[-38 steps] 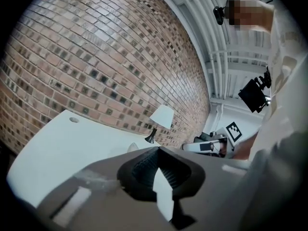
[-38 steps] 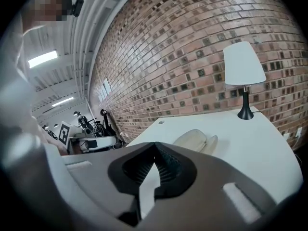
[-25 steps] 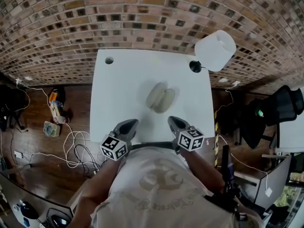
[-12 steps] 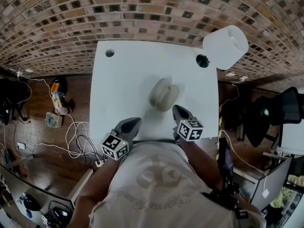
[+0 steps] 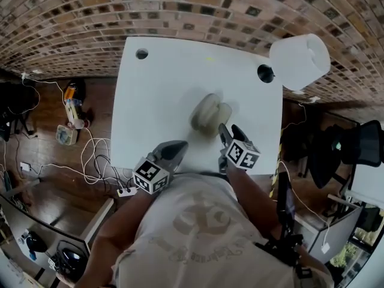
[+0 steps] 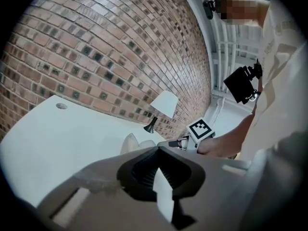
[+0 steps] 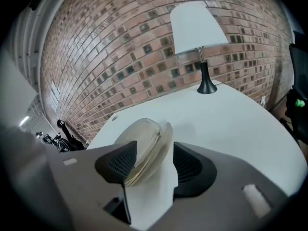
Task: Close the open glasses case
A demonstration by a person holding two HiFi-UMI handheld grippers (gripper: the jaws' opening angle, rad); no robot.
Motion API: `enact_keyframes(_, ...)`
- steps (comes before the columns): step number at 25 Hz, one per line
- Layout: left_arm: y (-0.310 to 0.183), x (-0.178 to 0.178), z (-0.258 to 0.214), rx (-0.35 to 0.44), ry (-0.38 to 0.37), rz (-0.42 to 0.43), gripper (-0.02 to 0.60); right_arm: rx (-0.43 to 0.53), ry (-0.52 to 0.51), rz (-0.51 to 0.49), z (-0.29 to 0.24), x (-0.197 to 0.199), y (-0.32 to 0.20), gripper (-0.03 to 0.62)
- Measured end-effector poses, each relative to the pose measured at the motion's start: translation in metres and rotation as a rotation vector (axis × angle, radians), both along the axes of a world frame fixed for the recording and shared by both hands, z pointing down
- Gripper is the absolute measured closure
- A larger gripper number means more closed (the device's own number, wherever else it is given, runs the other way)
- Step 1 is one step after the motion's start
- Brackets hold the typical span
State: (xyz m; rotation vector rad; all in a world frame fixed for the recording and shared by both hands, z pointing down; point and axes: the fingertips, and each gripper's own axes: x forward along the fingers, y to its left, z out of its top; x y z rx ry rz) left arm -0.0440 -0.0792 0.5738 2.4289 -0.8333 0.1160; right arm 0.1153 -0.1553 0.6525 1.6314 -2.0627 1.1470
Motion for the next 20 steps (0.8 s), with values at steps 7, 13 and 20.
enact_keyframes(7,0.001,-0.001,0.003,-0.023,-0.026,0.002,0.575,-0.164,-0.145,0.089,0.035,-0.01,-0.003,0.35)
enact_keyframes(13,-0.002,-0.002,0.004,-0.025,-0.037,0.003,0.575,-0.184,-0.277,0.155,0.042,-0.014,-0.006,0.436)
enact_keyframes(20,-0.003,0.011,0.003,-0.02,-0.029,0.037,0.575,-0.155,-0.314,0.153,0.029,0.007,-0.015,0.457)
